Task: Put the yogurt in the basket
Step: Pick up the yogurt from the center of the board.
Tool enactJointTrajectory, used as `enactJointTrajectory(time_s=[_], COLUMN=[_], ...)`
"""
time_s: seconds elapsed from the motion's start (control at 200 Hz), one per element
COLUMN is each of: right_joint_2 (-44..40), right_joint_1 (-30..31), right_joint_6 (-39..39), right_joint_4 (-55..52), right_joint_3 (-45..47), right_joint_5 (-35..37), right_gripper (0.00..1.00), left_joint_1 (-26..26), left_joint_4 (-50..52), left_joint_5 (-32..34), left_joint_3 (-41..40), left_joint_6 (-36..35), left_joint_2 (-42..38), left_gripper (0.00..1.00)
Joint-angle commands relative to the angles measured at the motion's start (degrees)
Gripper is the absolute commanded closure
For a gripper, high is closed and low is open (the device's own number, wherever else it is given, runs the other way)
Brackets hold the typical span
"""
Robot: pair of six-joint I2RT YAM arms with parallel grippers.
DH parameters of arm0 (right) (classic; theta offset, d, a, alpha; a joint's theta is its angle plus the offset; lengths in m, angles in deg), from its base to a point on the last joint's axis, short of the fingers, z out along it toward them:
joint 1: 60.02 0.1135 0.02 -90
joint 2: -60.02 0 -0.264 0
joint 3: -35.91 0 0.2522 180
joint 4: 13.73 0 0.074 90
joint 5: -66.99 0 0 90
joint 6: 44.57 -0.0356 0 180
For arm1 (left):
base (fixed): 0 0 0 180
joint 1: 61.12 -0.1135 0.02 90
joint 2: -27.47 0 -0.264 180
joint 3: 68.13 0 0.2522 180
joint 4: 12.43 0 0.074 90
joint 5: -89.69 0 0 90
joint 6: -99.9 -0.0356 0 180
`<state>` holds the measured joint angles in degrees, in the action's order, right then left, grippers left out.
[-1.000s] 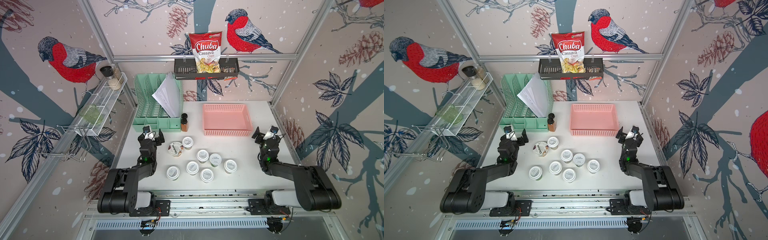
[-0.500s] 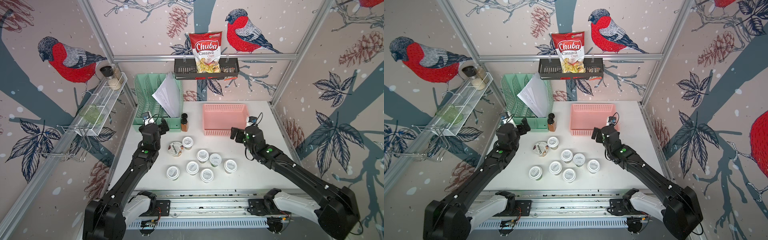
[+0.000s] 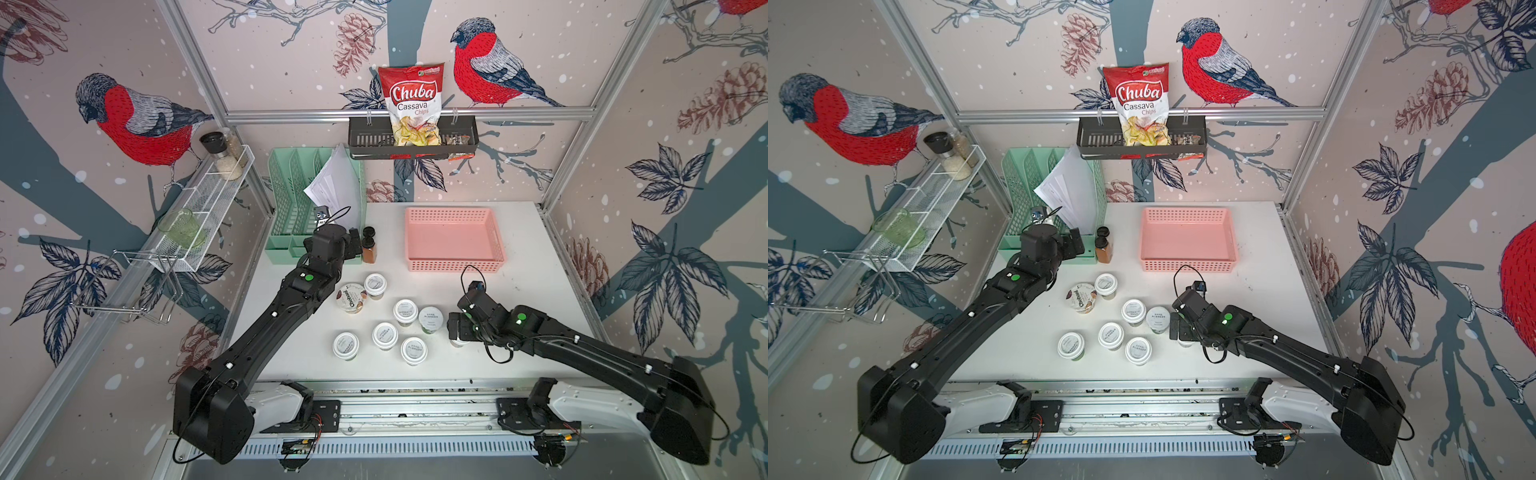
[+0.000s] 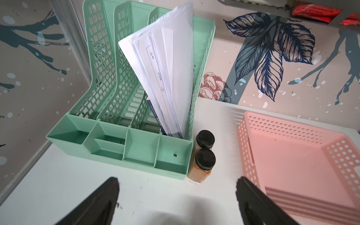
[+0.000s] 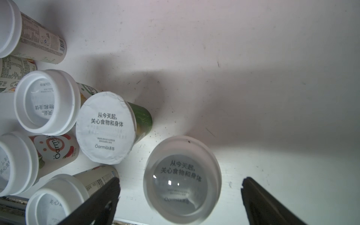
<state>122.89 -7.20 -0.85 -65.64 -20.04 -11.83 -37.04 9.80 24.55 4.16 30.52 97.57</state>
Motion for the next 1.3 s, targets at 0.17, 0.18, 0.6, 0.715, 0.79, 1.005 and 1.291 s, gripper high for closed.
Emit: enactJointTrajectory(time_s=[0.17,0.18,0.6,0.715,0.79,1.005,1.291], right_joint_2=[2.1,2.26,8.65,10.69,11.3,12.02,11.63], right_joint_1=[1.89,1.91,4.33,4.71,4.66,4.77,4.89], right_joint_6=[0.25,0.3,1.79,2.14,2.38,2.42,1.9], right_joint_4=[-2.18,-2.15,-1.14,-1.07,-0.94,-0.96,-1.31], right_joint_3=[0.8,0.86,-0.42,-1.04,-1.13,-1.18,-1.31], right_joint_5=[-0.27,-0.17,3.72,5.27,5.54,5.56,6.35], right_gripper=[0.01,0.01,0.06,0.08,0.12,0.18,0.24], left_joint_1=[0.09,0.16,0.13,0.15,0.12,0.11,0.13], left_joint_4=[0.03,-0.13,0.2,0.27,0.23,-0.78,-0.82], left_joint_5=[-1.09,-1.17,-3.18,-4.29,-4.39,-4.34,-4.49], left_joint_3=[-1.04,-1.04,-2.37,-2.1,-2.14,-2.8,-2.77], left_joint_6=[-0.75,-0.76,-1.24,-1.14,-1.29,-1.86,-1.93], left_joint_2=[-1.46,-1.55,0.09,0.59,0.51,-0.47,-0.42], left_gripper=[0.03,0.03,0.03,0.03,0.03,0.03,0.03])
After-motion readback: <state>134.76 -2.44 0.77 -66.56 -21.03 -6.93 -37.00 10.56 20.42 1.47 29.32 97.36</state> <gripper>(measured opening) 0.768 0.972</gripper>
